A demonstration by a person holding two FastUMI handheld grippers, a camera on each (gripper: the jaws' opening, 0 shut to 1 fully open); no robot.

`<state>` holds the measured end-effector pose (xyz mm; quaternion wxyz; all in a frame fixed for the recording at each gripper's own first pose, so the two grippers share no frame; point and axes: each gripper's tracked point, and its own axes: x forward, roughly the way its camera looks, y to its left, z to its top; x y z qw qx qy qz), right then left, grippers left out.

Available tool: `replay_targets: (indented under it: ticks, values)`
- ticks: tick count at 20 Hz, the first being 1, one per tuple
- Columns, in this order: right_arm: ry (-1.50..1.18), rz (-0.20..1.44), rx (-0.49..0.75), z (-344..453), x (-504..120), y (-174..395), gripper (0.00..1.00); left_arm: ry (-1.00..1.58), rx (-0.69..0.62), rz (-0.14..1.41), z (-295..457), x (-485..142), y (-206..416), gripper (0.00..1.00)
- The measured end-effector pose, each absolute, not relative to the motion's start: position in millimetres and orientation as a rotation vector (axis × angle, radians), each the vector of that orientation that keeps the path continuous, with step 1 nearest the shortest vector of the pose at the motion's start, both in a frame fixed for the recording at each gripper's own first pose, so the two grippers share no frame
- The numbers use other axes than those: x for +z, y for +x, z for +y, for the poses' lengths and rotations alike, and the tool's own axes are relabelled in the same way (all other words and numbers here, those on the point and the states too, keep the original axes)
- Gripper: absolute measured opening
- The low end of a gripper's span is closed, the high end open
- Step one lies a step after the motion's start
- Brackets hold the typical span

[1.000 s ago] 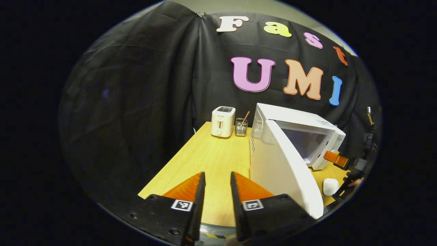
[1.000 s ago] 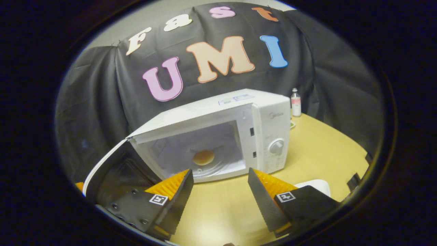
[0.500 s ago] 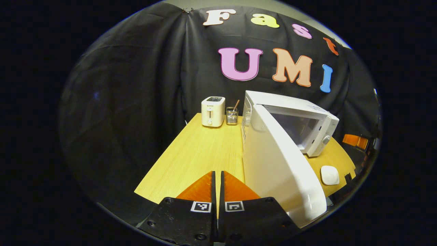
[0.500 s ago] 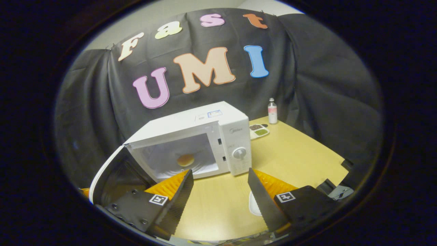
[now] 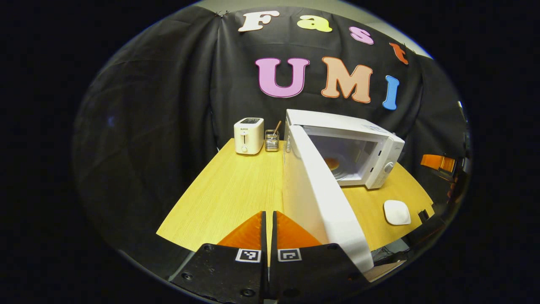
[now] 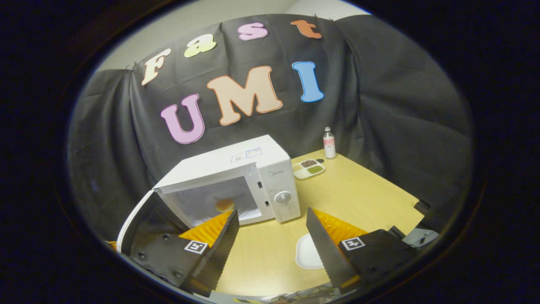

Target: Open the microwave oven with the left hand, put the food in, and close the microwave oven.

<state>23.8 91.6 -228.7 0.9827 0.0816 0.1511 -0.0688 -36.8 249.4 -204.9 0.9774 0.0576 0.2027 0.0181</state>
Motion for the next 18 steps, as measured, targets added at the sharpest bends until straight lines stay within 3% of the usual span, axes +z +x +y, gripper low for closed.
replay_targets:
  ticks: [5, 6, 18]
  values:
    - [0.162, 0.332, -0.135, 82, -233, 18, 0.99, 0.109, 0.021, 0.43, 230, -209, -40, 0.0]
    - [0.159, 0.334, -0.134, 80, -232, 18, 0.91, 0.107, 0.015, 0.43, 224, -209, -39, 0.0]
    - [0.124, 0.343, -0.156, 12, -228, 19, 0.91, 0.073, -0.071, 0.431, 128, -214, -22, 0.0]
